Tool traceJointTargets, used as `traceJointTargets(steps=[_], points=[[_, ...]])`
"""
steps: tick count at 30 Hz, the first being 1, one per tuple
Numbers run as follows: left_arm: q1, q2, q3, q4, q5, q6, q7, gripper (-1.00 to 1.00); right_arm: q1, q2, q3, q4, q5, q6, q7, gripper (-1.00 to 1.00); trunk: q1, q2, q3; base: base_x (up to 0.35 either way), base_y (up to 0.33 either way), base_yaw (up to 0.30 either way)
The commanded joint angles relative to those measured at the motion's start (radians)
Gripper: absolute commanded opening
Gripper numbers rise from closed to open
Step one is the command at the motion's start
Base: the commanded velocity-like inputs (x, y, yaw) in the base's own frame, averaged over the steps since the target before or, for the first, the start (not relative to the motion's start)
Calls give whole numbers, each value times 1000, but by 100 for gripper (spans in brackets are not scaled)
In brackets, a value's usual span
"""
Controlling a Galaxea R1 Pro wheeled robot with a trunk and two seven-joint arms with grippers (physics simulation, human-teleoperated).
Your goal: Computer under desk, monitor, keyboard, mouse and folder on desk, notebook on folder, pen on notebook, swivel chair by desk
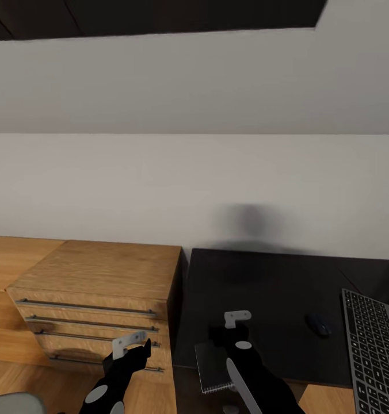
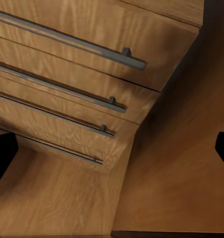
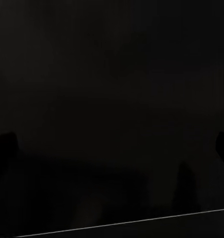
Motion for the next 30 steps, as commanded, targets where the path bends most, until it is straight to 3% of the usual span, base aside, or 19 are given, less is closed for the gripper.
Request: traceJointTargets(steps=[1, 11, 14, 22, 30], points=[[-1, 0, -2, -1, 9, 3, 8, 100, -1, -1, 3, -4, -11, 1, -9, 100, -4, 7, 2, 0, 0, 0], [-1, 0, -10, 9, 8, 3, 8, 100, 18, -4, 5, -188, -18, 8, -10, 100, -42, 77, 33, 0, 0, 0], [-1, 1, -11, 9, 8, 3, 8, 100, 65, -4, 6, -267, -19, 11, -11, 100, -42, 77, 33, 0, 0, 0], [-1, 2, -11, 11, 8, 1, 8, 100, 86, -4, 7, -296, -19, 11, -10, 100, -42, 77, 33, -10, 0, 0], [-1, 3, -12, 11, 8, 1, 8, 100, 87, -2, 8, -292, -20, 4, -9, 100, -42, 77, 33, -307, -103, 0]])
